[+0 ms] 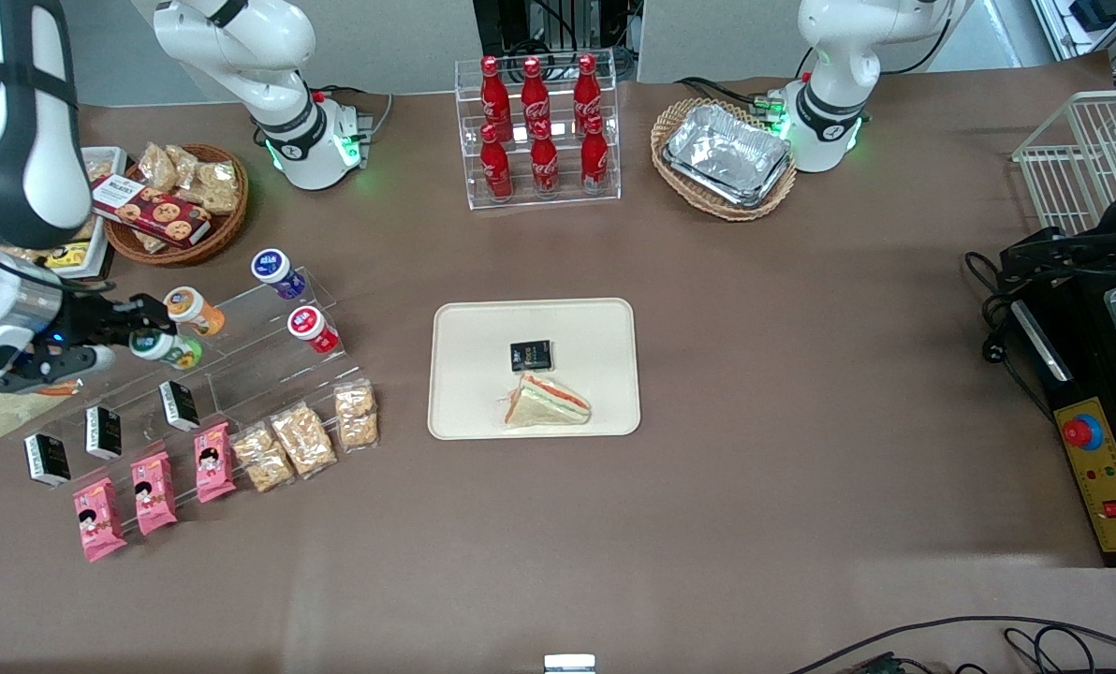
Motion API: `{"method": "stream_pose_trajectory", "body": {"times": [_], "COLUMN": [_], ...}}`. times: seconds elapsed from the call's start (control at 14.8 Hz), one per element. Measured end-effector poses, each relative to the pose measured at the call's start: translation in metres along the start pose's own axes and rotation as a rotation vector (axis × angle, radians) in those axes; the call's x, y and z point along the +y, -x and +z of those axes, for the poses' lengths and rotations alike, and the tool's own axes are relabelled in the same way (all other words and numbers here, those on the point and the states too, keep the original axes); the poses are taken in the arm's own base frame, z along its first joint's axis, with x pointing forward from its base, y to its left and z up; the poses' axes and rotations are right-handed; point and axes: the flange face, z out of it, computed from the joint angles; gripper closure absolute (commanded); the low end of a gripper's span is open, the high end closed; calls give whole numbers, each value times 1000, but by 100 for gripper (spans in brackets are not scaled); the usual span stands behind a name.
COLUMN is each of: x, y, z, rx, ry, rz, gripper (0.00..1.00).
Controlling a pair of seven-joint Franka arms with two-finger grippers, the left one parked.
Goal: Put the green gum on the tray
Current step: 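Lift the gum bottle and carry it toward the cream tray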
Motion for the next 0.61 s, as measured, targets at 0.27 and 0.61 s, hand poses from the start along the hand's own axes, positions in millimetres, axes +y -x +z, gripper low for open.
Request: {"method": "stream_pose_trajectory", "body": {"times": [0.27,0.61], "x": [-80,-200], "y": [-12,-28], "z": [-42,-30], "rx": [-28,-25], "ry": [-15,12], "rz": [92,193], "gripper": [72,73]}}
